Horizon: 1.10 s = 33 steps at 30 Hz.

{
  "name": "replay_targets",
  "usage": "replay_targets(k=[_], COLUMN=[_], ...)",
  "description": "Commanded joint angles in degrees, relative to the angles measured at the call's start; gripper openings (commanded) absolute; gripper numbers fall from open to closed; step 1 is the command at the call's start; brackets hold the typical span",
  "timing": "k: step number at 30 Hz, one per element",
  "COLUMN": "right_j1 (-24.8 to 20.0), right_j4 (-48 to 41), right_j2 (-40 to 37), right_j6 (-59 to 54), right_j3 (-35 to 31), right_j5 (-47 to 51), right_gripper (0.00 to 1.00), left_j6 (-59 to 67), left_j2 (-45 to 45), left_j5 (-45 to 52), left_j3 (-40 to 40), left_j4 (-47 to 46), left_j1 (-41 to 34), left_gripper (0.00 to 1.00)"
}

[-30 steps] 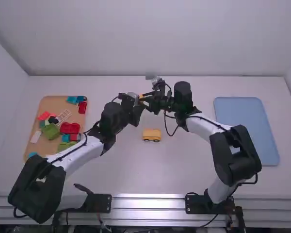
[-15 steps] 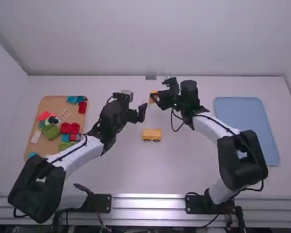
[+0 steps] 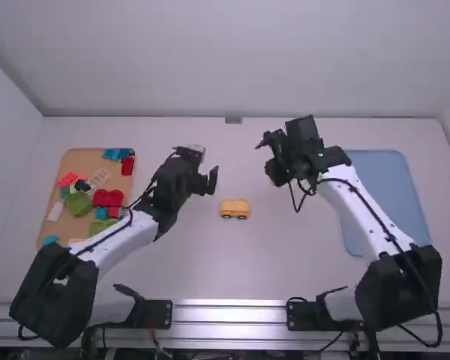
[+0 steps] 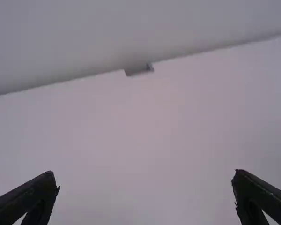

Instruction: Assemble lego blocks to make yellow taxi

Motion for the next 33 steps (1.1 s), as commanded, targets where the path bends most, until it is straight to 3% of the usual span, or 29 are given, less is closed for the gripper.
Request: replay_targets(k=[1,4,9,12,15,16,19,33], right_j1=[1.51,3.98,6.32,6.75,6.64,6.36,6.23,6.25], right_j4=[-2.58,-6.58,-9.35,-9.79,-9.66,-9.53,-9.64,-10.91], right_j2=[2.25,3.43,7.48,11.32,15.78,17.64,22.03,30.67], right_j6=[-13.05,-22.34,-32.98,-36.74,-39.98,-41.35,-41.33,-43.87], right_j3=[0.63,0.57,0.57,0.57,0.66,0.81,2.54,6.51], right_j5=[3.50,6.88,6.95,7.98,8.07,7.98,8.15,7.78], right_gripper=[0.24,0.25,0.26,0.37,0.32,0.24,0.25,0.23], left_j6=[6.86,12.39,15.34,15.34,15.15,15.15,15.15,15.19], left_j2=[-4.74,-8.96,-13.03,-14.32,-14.51,-14.51,-14.49,-14.49], left_j5=[7.43,16.96,27.06,33.24,40.70,44.28,50.16,50.14], left_j3=[1.77,4.13,5.07,5.01,4.98,4.92,4.83,4.83], left_j4=[-2.82,-10.08,-13.77,-14.47,-14.78,-14.84,-15.19,-15.47], left_j1=[2.19,5.44,11.15,15.67,19.96,21.73,24.81,25.18], left_gripper=[0.99,0.99,0.99,0.99,0.99,0.99,0.99,0.99])
